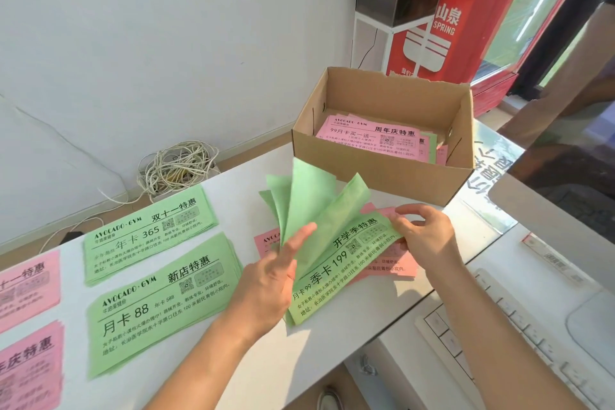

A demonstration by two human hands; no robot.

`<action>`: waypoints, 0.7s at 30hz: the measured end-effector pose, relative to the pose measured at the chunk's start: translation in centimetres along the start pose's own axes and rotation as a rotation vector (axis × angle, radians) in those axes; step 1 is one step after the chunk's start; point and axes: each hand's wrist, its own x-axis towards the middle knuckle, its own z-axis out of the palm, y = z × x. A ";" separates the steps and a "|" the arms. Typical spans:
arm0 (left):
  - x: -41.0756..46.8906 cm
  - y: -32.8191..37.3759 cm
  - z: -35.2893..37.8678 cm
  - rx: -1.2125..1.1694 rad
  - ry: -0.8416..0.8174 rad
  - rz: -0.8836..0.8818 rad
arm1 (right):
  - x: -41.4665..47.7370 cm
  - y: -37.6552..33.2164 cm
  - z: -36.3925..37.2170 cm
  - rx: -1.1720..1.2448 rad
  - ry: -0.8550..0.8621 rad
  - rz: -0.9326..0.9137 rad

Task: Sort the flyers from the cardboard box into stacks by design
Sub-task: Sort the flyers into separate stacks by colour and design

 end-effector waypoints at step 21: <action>-0.4 0.9 2.0 0.416 -0.209 0.157 | 0.7 -2.4 -0.2 -0.410 -0.263 -0.015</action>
